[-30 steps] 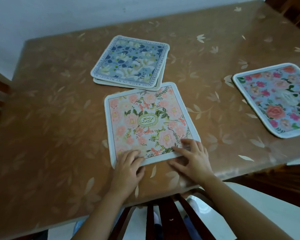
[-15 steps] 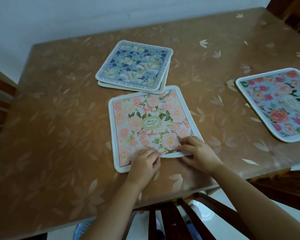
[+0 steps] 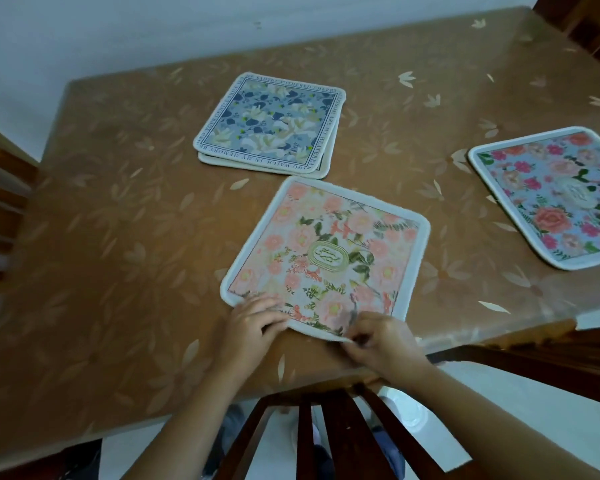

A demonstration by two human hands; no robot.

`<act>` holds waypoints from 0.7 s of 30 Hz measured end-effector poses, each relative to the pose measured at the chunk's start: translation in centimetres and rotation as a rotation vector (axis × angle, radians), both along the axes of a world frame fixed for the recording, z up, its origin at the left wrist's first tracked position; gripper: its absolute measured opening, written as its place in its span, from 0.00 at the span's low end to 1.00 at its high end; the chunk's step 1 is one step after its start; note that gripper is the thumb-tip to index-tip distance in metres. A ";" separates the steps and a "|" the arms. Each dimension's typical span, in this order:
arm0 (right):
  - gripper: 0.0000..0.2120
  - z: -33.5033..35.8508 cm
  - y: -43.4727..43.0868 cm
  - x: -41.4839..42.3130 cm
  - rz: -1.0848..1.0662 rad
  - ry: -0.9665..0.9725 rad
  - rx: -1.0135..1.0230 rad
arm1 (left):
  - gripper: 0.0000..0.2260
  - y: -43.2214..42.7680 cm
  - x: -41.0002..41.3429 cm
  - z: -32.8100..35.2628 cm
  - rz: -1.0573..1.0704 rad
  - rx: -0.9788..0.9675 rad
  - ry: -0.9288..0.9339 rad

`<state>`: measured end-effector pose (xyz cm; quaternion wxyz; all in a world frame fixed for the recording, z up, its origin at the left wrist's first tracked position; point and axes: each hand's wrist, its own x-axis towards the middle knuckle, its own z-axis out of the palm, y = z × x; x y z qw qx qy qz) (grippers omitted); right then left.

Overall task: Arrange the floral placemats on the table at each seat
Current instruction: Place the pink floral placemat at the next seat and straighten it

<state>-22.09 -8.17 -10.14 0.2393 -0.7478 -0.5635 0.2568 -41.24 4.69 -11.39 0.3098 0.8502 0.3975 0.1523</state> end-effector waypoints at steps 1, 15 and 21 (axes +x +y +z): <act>0.03 -0.3 0.2 -1.3 -0.023 0.047 -0.029 | 0.06 0.2 -0.5 0.1 0.033 0.013 0.027; 0.08 -1.7 3.8 -8.2 -0.073 0.195 -0.018 | 0.11 -1.7 -2.4 -0.1 0.129 -0.058 0.055; 0.14 -1.5 3.3 -3.1 0.064 0.169 -0.081 | 0.24 -3.8 -1.5 -0.9 -0.038 -0.016 0.279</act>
